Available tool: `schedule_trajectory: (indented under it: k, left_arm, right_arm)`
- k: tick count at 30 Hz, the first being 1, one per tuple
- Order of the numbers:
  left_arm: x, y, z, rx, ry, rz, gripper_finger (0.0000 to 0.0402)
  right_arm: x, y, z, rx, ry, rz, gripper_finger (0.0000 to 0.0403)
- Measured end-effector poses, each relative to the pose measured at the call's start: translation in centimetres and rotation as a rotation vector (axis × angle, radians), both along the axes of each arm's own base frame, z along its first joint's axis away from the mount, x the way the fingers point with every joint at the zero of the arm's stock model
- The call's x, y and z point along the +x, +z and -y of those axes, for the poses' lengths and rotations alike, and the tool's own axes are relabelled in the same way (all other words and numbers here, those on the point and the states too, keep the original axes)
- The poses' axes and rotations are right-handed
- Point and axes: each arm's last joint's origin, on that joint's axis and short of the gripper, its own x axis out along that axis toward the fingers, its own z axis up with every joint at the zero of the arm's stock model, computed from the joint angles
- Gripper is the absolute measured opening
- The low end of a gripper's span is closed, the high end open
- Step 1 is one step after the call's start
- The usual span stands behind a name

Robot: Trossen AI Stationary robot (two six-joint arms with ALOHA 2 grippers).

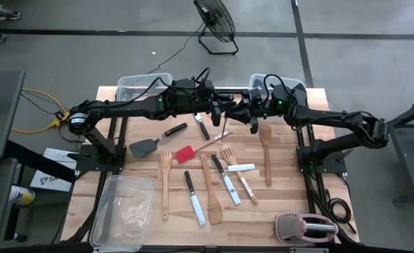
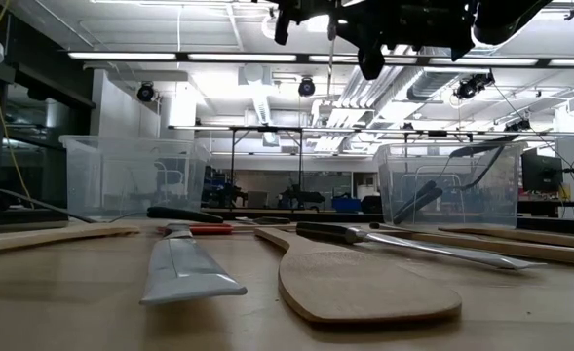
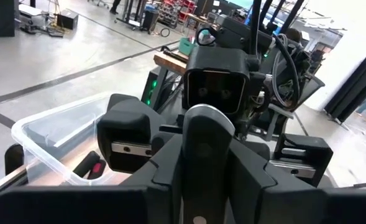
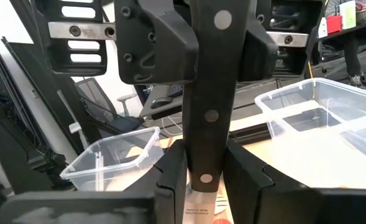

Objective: Pick & Place Kitchen Items
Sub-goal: Put the black kitchen knife into the top left transparent bin

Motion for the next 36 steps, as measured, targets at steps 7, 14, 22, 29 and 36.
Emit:
schedule_trajectory:
  k: [7,14,22,29,36]
  left_arm:
    - [0.0,0.0,0.0,0.016,-0.005,-0.004,0.0083]
    - [-0.2,-0.3,-0.1,0.042,0.042,-0.046,0.0082]
    - [-2.6,1.0,-0.4,0.119,0.313,-0.133,0.0082]
    - [-5.8,2.5,-0.8,0.139,0.713,-0.201,0.0082]
    - [-9.5,3.8,-1.5,0.095,1.034,-0.201,0.0082]
  right_arm:
    - [0.0,-0.1,0.0,0.027,-0.006,-0.009,0.01]
    - [-0.2,0.0,0.4,0.111,0.006,-0.022,0.0202]
    - [-1.4,0.2,1.0,0.137,-0.042,-0.067,0.0218]
    - [-1.9,0.0,1.3,0.161,-0.069,-0.109,0.0217]
    - [-1.9,-0.6,1.3,0.186,-0.11,-0.166,0.0217]
